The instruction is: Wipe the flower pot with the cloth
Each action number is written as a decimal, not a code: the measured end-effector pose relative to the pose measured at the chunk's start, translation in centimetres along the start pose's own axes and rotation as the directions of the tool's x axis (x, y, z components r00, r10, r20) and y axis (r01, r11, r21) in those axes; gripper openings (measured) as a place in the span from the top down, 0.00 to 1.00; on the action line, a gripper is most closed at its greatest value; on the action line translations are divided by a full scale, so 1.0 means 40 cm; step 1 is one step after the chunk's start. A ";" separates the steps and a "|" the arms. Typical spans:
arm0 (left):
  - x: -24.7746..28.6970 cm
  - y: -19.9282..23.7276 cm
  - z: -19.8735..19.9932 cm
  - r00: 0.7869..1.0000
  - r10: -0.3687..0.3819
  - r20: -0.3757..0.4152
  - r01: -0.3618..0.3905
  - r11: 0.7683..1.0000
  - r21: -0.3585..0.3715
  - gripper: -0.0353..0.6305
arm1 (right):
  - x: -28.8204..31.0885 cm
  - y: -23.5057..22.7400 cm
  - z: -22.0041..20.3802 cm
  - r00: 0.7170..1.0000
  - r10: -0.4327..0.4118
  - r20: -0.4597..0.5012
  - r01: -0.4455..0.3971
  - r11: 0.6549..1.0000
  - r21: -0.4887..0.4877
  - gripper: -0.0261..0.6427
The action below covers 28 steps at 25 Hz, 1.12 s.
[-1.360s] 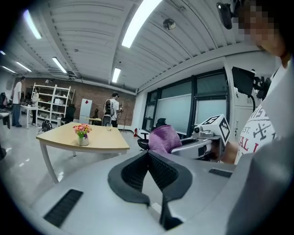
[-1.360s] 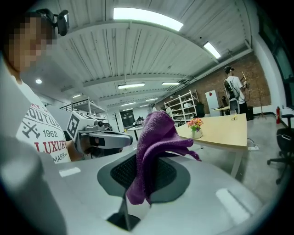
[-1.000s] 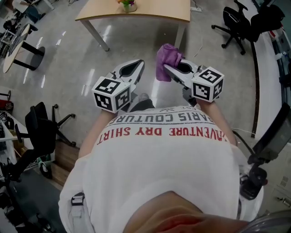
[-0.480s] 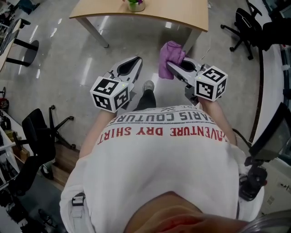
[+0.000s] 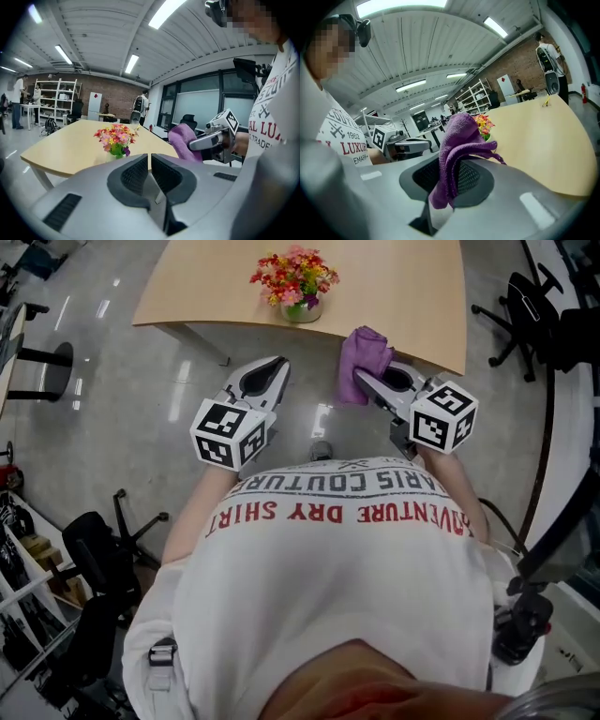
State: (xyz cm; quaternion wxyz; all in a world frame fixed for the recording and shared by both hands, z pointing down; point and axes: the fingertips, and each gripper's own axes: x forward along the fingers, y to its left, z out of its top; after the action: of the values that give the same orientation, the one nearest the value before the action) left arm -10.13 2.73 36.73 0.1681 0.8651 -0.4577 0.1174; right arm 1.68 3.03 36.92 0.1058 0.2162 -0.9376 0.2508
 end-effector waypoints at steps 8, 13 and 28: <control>0.154 0.155 -0.034 0.996 -0.001 -0.092 0.007 0.998 0.070 0.62 | 0.052 -0.125 0.033 0.999 -0.043 0.004 0.043 0.998 0.046 0.89; 0.269 0.231 -0.096 0.985 0.025 -0.173 0.005 0.985 0.174 0.46 | 0.090 -0.201 0.021 0.999 -0.051 -0.014 0.052 0.994 0.092 0.89; 0.476 0.359 -0.143 0.987 0.054 -0.153 -0.014 0.966 0.257 0.44 | 0.159 -0.337 0.012 0.996 -0.052 -0.074 0.064 0.984 0.167 0.89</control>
State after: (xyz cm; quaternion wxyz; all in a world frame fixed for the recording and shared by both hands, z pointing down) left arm -11.80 -16.84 51.41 0.0891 0.8595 -0.4388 0.2465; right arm 2.18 -9.97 44.18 0.1269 0.2428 -0.9019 0.3338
